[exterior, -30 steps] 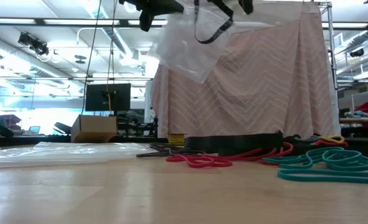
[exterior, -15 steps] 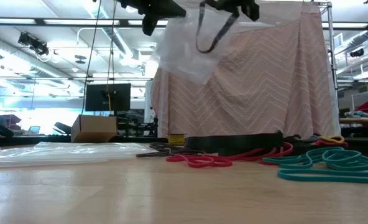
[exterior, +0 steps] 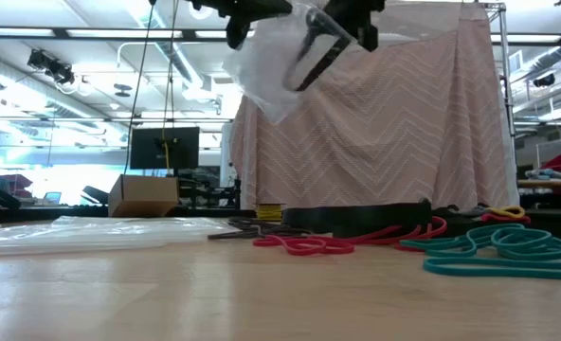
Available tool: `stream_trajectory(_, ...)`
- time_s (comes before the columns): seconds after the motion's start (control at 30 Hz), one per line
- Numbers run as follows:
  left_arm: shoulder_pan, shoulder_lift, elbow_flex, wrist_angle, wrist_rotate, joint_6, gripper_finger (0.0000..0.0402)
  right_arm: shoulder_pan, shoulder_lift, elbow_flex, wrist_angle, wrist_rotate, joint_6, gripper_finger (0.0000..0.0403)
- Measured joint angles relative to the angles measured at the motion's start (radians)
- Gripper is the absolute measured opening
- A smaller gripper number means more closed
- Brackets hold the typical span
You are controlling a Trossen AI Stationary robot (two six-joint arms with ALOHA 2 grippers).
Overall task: Sort rubber bands
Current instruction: Put the black rubber band into the transparent zip bag
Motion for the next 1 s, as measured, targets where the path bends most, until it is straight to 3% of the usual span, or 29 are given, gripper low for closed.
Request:
stream_trajectory(0.17, 0.0, 0.001, 0.0, -0.009, 0.04, 0.0, 0.0, -0.008, 0.02, 0.0, -0.001, 0.018, 0.018, 0.0)
stream_trajectory(0.6, 0.0, 0.008, 0.0, -0.032, 0.037, 0.003, 0.0, -0.013, 0.114, 0.0, 0.132, -0.251, -0.031, 0.0006)
stream_trajectory(0.73, -0.001, 0.022, 0.001, -0.037, 0.093, -0.019, 0.0, -0.013, 0.129, 0.0, 0.186, -0.297, -0.052, 0.0047)
stream_trajectory(1.0, -0.007, 0.069, 0.002, -0.018, 0.186, -0.041, 0.0, -0.033, 0.134, -0.001, 0.224, -0.305, -0.051, 0.02)
